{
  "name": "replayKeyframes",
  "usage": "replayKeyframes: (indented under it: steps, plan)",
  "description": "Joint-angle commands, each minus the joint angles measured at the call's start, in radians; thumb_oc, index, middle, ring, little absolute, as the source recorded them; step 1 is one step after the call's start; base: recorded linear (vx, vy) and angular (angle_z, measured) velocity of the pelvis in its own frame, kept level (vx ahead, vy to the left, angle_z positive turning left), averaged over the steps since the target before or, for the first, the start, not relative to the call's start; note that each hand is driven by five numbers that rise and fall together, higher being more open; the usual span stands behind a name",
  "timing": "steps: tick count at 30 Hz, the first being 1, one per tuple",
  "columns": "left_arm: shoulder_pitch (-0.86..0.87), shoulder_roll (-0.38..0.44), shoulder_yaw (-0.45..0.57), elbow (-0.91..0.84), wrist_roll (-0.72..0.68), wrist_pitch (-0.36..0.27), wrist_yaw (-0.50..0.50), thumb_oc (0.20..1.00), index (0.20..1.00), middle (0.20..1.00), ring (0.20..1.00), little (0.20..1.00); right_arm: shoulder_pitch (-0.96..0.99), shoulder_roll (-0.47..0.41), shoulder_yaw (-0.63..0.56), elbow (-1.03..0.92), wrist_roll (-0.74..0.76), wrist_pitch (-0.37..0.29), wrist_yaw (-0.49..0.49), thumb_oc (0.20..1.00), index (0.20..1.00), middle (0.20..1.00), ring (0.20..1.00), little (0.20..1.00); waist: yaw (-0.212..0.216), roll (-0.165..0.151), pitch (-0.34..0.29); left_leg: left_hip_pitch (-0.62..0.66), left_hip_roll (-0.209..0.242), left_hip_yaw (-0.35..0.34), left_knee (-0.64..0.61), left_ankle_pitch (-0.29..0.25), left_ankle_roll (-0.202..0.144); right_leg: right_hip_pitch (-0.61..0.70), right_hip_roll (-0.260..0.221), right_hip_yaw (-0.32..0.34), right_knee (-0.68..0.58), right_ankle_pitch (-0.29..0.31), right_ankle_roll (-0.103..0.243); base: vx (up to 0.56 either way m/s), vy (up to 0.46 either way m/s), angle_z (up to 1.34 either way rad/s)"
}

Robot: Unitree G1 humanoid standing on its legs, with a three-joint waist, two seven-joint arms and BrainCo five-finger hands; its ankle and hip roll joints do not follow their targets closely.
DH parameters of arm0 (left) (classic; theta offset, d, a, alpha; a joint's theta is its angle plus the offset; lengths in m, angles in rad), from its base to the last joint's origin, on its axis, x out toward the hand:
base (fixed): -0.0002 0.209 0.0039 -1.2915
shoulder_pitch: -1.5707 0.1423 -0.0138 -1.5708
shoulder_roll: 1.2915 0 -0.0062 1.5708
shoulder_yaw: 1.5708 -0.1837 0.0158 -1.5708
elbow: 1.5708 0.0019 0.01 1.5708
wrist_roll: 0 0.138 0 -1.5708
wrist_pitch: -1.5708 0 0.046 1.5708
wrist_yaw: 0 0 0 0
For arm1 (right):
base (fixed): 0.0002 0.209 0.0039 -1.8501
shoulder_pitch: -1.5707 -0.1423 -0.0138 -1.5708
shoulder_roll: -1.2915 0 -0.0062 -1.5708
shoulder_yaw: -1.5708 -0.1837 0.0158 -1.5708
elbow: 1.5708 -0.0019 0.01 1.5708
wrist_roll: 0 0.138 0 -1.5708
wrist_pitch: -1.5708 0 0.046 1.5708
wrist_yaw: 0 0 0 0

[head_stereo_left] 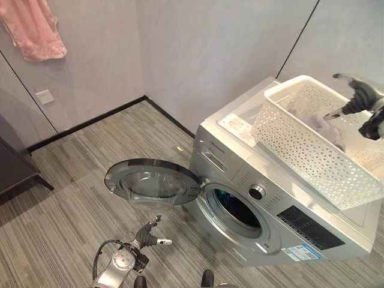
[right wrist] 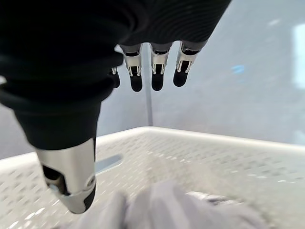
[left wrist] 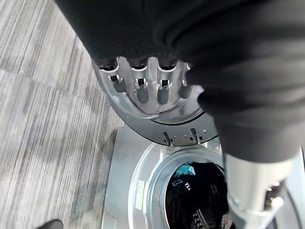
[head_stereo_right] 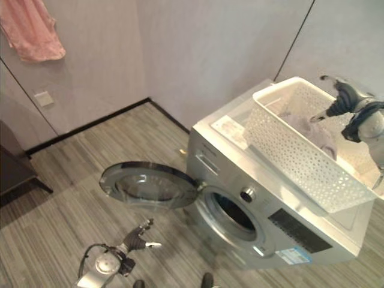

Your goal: Grab the laundry basket,head to the washer,open it,put in the laundry and shut it.

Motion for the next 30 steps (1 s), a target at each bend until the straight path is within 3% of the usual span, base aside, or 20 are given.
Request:
replayKeyframes:
  steps: [1, 9, 15, 22, 30]
  plan:
    - [-0.081, -0.016, -0.063, -0.006, -0.015, -0.027, 0.008, 1.000, 1.000, 1.000, 1.000, 1.000, -0.054, -0.086, -0.010, 0.006, 0.025, 0.000, 0.025, 1.000, 1.000, 1.000, 1.000, 1.000, 0.026, 0.018, 0.040, 0.088, 0.123, 0.008, 0.012, -0.030, -0.035, 0.011, -0.050, -0.011, 0.009, -0.064, 0.075, 0.01, -0.027, 0.07]
    - [-0.073, -0.019, -0.063, -0.013, 0.006, -0.028, -0.001, 1.000, 1.000, 1.000, 1.000, 1.000, 0.162, -0.089, -0.114, -0.031, 0.010, -0.003, 0.084, 1.000, 1.000, 1.000, 1.000, 1.000, 0.022, 0.025, 0.046, 0.086, 0.133, -0.005, 0.012, -0.020, -0.042, 0.027, -0.038, -0.028, 0.009, -0.074, 0.066, 0.02, -0.039, 0.07]
    - [-0.064, -0.011, -0.064, -0.015, 0.008, -0.031, 0.002, 1.000, 1.000, 1.000, 1.000, 1.000, 0.177, -0.052, -0.127, 0.015, 0.007, -0.004, 0.082, 1.000, 1.000, 1.000, 1.000, 1.000, 0.032, 0.036, 0.057, 0.070, 0.138, -0.014, 0.012, -0.001, -0.051, 0.018, -0.033, -0.035, 0.009, -0.077, 0.064, -0.01, -0.039, 0.04]
    - [-0.059, -0.008, -0.072, -0.022, -0.007, -0.035, 0.000, 1.000, 1.000, 1.000, 1.000, 1.000, 0.137, 0.019, -0.076, 0.104, 0.005, 0.001, 0.091, 1.000, 1.000, 1.000, 1.000, 1.000, 0.045, 0.048, 0.071, 0.035, 0.143, -0.029, 0.012, 0.027, -0.063, 0.002, -0.026, -0.048, 0.009, -0.077, 0.058, -0.03, -0.045, 0.03]
    - [-0.051, 0.022, -0.069, -0.092, -0.031, -0.035, -0.011, 1.000, 1.000, 1.000, 1.000, 1.000, 0.062, 0.130, 0.091, 0.211, -0.031, 0.021, 0.200, 1.000, 1.000, 1.000, 1.000, 1.000, 0.075, 0.049, 0.101, -0.020, 0.159, -0.059, 0.012, 0.092, -0.080, -0.032, -0.008, -0.065, 0.009, -0.074, 0.049, -0.02, -0.057, 0.06]
